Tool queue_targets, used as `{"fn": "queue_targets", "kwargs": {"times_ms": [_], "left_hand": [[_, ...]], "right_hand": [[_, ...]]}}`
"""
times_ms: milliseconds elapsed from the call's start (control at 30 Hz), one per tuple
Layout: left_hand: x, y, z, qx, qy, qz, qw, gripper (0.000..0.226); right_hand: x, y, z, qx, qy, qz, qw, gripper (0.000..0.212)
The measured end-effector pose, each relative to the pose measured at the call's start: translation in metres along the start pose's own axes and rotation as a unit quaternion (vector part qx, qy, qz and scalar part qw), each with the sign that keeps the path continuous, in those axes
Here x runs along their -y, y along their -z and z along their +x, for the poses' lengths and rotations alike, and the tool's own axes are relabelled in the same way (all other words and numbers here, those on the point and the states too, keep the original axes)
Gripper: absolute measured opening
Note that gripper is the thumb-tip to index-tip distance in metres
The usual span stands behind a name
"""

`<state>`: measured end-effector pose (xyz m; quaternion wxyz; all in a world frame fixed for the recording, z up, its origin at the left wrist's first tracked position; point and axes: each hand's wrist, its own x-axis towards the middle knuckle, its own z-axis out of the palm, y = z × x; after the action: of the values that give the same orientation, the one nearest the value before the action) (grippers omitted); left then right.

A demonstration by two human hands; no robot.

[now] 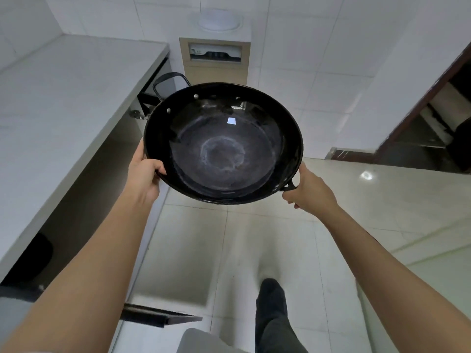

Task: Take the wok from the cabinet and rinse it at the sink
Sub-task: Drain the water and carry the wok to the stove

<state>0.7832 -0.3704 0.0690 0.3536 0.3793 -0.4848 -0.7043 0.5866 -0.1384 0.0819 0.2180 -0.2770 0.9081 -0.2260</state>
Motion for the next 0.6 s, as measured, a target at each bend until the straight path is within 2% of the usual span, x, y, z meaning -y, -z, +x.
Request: {"fn": "queue_targets", "kwargs": {"times_ms": [333,600], "left_hand": [[0.003,-0.069,0.094,-0.108,-0.013,-0.031,0.994,0.094],[-0.011,-0.067,0.135,-0.208,-0.04,-0.071,0.975,0.097]], "right_hand": [[0.015,0.047,0.167,0.056,0.091,-0.05,0.993,0.067],[0.073,0.057,0.25,0.113,0.199,-0.073,0.971,0.066]]}}
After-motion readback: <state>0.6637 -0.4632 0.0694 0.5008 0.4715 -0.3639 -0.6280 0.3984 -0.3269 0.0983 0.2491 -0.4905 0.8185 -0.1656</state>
